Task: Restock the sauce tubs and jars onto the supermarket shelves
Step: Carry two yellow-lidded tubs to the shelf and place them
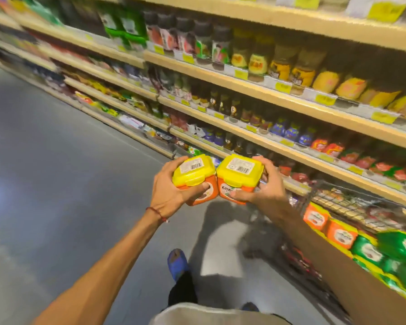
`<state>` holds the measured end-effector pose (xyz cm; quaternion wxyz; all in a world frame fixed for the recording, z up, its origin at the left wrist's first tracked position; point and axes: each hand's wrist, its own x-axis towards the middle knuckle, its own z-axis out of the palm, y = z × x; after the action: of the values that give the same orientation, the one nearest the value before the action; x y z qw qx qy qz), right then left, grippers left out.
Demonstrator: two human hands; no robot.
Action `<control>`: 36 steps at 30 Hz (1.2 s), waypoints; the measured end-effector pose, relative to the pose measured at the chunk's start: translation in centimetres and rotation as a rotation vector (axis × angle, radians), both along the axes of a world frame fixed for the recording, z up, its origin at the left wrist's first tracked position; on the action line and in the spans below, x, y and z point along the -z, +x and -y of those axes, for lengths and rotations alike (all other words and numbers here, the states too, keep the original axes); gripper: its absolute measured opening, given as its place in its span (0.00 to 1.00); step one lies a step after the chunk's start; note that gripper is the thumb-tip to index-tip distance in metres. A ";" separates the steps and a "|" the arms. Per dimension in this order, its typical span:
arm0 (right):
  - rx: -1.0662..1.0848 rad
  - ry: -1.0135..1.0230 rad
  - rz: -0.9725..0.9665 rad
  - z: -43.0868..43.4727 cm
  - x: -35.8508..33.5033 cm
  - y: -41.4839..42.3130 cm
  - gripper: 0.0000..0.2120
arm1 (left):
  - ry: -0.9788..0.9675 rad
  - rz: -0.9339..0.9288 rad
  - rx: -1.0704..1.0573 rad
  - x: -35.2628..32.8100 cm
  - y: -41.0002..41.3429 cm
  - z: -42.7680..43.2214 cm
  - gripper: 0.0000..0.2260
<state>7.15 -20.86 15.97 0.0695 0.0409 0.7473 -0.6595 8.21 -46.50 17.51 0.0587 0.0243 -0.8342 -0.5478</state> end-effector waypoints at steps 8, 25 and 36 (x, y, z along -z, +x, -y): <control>-0.088 0.044 -0.075 18.3 -3.9 -10.5 0.46 | 0.019 -0.093 -0.146 -2.2 -7.9 18.4 0.41; -0.185 -0.099 -0.215 50.9 -7.8 -36.4 0.48 | -0.129 -0.266 -0.288 -5.1 -30.2 50.8 0.37; -0.125 0.011 -0.352 69.9 -12.0 -54.5 0.47 | -0.192 -0.306 -0.317 -9.6 -48.6 68.8 0.35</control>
<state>-47.31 -90.74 27.96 -0.0218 -0.1215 0.7527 -0.6466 -40.35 -115.33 27.16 0.2718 0.0657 -0.8497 -0.4471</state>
